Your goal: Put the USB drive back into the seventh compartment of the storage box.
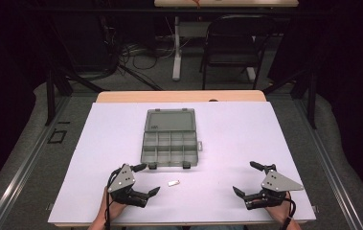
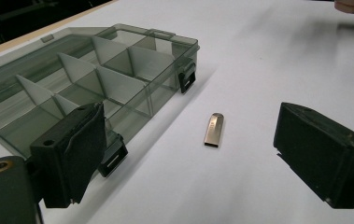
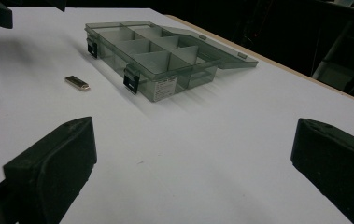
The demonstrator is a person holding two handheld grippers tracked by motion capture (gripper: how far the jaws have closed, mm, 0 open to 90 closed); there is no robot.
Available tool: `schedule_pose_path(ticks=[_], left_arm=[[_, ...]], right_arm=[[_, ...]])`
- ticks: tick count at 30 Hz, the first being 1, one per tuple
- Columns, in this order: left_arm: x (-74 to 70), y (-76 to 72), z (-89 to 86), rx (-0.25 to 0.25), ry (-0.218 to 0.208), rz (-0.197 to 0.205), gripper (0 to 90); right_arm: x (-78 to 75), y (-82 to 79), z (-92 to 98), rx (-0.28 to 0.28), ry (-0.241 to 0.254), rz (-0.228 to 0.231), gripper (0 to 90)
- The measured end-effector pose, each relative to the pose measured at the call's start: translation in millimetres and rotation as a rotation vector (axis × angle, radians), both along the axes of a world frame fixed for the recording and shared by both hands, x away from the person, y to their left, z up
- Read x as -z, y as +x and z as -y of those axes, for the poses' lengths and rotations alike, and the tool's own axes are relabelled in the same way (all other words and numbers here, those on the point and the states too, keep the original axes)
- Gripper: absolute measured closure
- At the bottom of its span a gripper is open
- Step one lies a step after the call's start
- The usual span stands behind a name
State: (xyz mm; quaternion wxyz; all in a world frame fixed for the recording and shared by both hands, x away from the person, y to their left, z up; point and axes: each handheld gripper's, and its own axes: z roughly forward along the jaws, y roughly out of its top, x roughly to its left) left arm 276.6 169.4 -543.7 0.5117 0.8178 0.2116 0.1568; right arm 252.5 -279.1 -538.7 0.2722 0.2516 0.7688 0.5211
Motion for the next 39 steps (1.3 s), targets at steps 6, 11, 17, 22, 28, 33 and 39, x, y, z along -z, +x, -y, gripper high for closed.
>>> schedule_pose_path(ticks=[6, 11, 17, 22, 28, 33, 39], left_arm=[[1.6, 3.7, 6.5, 0.018, 0.019, -0.012, 9.9], [2.5, 7.3, 13.1, 0.036, 0.036, -0.022, 9.9], [4.1, 12.2, 22.2, 0.055, 0.062, -0.034, 9.9], [4.6, 15.4, 28.0, 0.069, 0.078, -0.036, 10.0], [5.6, 18.9, 33.8, 0.088, 0.096, -0.04, 10.1], [7.0, 21.8, 38.6, 0.102, 0.111, -0.047, 10.2], [10.9, 28.5, 46.4, 0.127, 0.13, -0.064, 14.0]], right_arm=[[-0.1, -0.1, -0.1, 0.0, -0.001, 0.0, 0.0], [0.0, 0.4, 0.1, 0.001, 0.0, 0.0, 0.0], [0.1, 0.5, 0.1, -0.001, -0.001, -0.004, 0.0], [0.1, 0.7, 0.8, -0.002, -0.004, -0.009, 0.0], [0.4, 0.9, 0.6, -0.004, -0.004, -0.012, 0.0], [-0.1, -0.3, -0.2, -0.006, -0.004, -0.008, 0.0], [0.3, 0.5, 0.2, -0.007, -0.004, -0.01, 0.0]])
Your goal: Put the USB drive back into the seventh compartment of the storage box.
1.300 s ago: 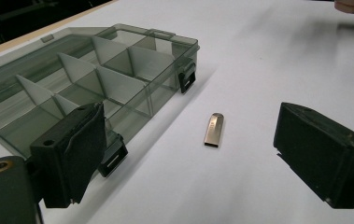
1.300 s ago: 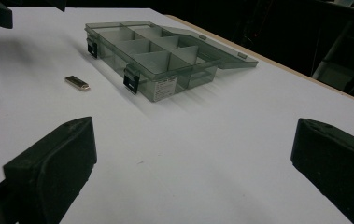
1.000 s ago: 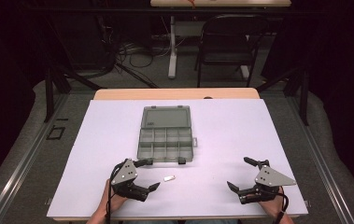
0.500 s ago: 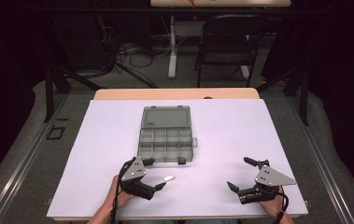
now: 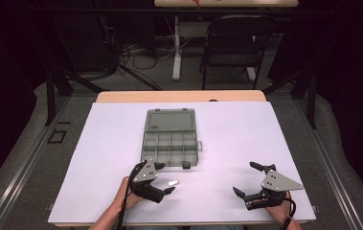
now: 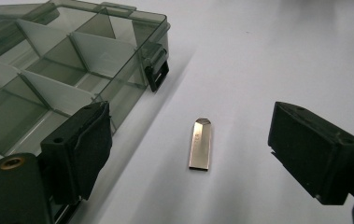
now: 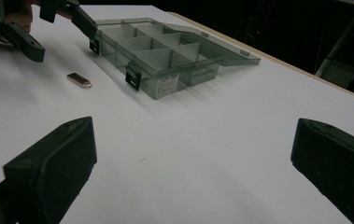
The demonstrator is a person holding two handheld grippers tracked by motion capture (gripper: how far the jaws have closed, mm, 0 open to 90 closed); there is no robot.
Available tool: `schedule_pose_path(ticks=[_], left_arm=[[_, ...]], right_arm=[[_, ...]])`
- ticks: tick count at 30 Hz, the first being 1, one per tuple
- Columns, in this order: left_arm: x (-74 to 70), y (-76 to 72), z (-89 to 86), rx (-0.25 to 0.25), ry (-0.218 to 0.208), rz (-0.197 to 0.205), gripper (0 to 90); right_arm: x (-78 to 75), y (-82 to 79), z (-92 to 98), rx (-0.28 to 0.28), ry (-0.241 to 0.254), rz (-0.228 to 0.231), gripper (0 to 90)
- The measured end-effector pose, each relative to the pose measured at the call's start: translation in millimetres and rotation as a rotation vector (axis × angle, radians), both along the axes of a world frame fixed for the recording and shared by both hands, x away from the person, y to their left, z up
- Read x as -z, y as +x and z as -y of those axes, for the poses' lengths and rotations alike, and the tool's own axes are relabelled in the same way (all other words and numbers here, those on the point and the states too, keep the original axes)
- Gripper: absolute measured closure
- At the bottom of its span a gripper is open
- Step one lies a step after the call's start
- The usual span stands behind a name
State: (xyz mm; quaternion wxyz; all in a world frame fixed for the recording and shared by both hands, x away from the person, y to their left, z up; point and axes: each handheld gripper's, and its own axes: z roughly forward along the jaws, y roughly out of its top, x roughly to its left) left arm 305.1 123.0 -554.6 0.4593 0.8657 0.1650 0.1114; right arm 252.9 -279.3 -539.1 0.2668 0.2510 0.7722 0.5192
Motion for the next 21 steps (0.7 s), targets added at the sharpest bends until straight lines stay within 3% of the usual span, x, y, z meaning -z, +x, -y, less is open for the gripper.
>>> schedule_pose_path(ticks=[8, 21], left_arm=[[2.9, 4.1, 4.0, 0.027, 0.03, -0.025, 21.4], [5.4, 7.9, 7.6, 0.059, 0.08, -0.056, 44.7]], right_arm=[[-0.2, -0.4, 0.4, -0.002, -0.002, 0.0, 0.0], [-0.4, -0.9, -0.7, -0.002, -0.012, -0.004, 0.0]])
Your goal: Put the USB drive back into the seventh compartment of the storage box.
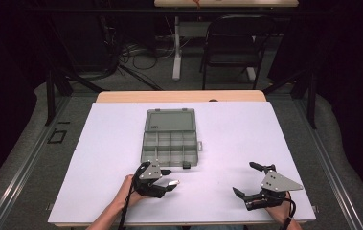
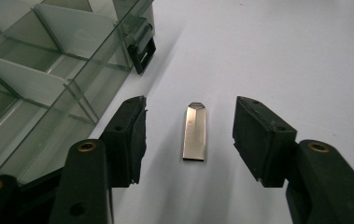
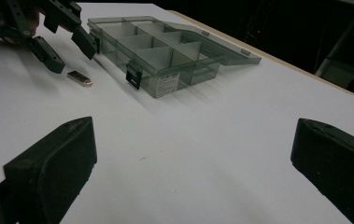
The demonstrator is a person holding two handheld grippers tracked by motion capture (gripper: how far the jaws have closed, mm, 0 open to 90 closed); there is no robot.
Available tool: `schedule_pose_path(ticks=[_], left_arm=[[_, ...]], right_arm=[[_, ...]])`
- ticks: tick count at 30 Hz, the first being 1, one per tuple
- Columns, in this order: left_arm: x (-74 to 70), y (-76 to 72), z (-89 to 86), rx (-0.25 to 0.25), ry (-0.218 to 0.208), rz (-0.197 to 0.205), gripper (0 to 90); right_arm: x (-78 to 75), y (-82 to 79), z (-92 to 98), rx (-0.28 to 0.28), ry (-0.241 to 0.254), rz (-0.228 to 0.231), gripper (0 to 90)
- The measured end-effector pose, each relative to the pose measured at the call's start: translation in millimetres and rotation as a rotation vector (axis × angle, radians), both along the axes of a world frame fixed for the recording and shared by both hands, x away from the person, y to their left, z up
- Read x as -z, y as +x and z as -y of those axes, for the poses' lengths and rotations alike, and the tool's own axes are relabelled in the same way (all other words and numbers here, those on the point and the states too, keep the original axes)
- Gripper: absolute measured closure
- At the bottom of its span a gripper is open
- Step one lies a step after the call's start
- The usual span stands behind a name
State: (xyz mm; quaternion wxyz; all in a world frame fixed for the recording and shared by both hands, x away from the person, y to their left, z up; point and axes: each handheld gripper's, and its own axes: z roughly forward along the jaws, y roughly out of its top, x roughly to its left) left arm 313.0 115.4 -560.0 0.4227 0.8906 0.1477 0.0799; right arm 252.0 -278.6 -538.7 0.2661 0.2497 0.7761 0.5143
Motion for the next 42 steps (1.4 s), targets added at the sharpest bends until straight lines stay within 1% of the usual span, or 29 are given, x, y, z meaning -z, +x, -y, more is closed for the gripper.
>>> schedule_pose_path(ticks=[5, 7, 10, 12, 14, 21, 29, 33, 35, 38, 41, 42], left_arm=[[1.8, 2.0, 3.4, 0.022, 0.01, -0.008, 52.5], [3.0, 2.9, 3.8, 0.026, 0.024, -0.018, 57.0], [3.9, 3.2, 3.8, 0.026, 0.025, -0.023, 60.0], [4.7, 3.5, 4.1, 0.03, 0.03, -0.029, 63.1], [5.5, 4.0, 4.4, 0.035, 0.04, -0.027, 65.7], [6.8, 5.1, 4.5, 0.044, 0.043, -0.023, 73.2], [7.0, 4.7, 5.1, 0.057, 0.052, -0.022, 78.0], [7.1, 4.4, 5.3, 0.06, 0.052, -0.018, 78.3], [6.7, 4.1, 5.4, 0.065, 0.058, -0.008, 78.8], [6.2, 3.2, 5.6, 0.065, 0.063, -0.002, 78.9], [6.1, 2.1, 5.9, 0.071, 0.055, -0.006, 78.9], [5.8, 1.8, 6.1, 0.073, 0.058, -0.006, 78.9]], right_arm=[[0.4, 0.7, 0.5, 0.001, -0.002, -0.001, 0.0], [0.2, 0.4, 0.6, 0.0, -0.003, -0.001, 0.0], [0.2, -0.4, 0.3, 0.002, 0.003, -0.008, 0.0], [0.1, 0.1, 0.5, -0.001, -0.002, -0.002, 0.0], [0.2, 0.1, 0.1, -0.001, -0.003, -0.002, 0.0], [0.3, 0.3, 0.1, -0.002, -0.006, 0.003, 0.0], [0.4, 0.3, -0.3, 0.0, -0.011, 0.001, 0.1], [0.5, 0.4, -0.6, 0.0, -0.012, 0.0, 0.3], [0.6, 0.4, -0.7, 0.0, -0.015, 0.0, 0.6], [0.5, 0.3, -0.7, 0.0, -0.013, 0.0, 0.6], [0.5, 0.3, -0.6, 0.001, -0.013, 0.001, 0.6], [0.5, 0.3, -0.6, 0.002, -0.015, 0.001, 0.6]])
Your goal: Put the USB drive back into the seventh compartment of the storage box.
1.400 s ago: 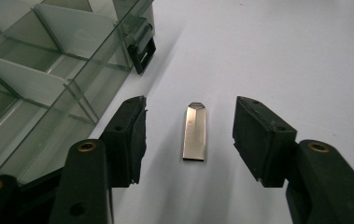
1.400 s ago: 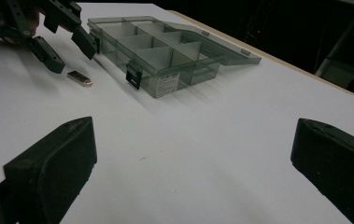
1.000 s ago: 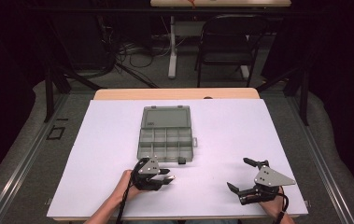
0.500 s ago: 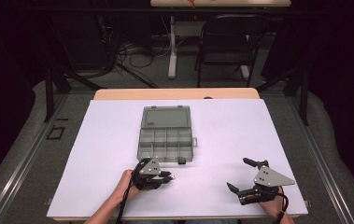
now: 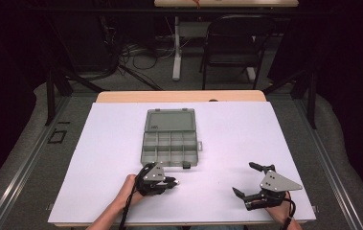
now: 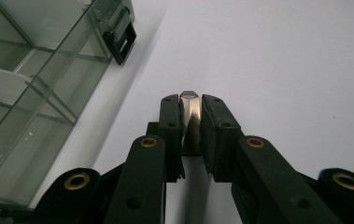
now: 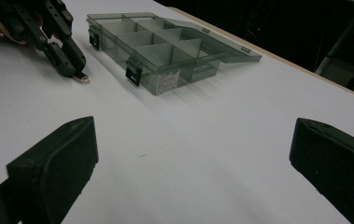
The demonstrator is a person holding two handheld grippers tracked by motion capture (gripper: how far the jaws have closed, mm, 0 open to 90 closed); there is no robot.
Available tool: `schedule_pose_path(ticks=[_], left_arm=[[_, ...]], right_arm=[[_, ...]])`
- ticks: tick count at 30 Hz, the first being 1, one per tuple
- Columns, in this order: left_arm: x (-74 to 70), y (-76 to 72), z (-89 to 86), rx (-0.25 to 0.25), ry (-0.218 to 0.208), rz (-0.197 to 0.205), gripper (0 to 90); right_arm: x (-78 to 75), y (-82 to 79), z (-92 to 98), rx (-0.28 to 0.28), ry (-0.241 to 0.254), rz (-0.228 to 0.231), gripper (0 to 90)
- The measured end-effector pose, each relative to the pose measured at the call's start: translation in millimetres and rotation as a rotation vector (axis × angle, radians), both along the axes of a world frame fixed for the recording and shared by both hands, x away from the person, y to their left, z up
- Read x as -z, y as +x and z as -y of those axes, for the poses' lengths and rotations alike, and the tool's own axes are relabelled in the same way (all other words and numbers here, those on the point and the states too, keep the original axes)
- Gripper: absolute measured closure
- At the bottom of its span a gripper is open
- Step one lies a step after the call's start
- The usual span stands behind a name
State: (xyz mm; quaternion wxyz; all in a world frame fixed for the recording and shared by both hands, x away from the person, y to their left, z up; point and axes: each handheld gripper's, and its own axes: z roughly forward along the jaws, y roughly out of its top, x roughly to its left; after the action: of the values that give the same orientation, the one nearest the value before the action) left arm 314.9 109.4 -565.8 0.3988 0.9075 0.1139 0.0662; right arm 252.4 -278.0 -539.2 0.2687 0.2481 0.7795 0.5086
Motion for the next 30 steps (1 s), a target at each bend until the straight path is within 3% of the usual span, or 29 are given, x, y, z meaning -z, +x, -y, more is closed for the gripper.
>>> schedule_pose_path(ticks=[13, 30], left_arm=[[-6.2, -1.6, -3.9, -0.022, -0.03, 0.03, 78.9], [-14.5, -1.2, -9.7, -0.061, -0.076, 0.036, 78.9]], right_arm=[[0.5, 0.3, 0.5, 0.004, 0.0, 0.0, 0.6], [1.1, 0.8, 0.6, 0.006, -0.001, -0.007, 0.5]])
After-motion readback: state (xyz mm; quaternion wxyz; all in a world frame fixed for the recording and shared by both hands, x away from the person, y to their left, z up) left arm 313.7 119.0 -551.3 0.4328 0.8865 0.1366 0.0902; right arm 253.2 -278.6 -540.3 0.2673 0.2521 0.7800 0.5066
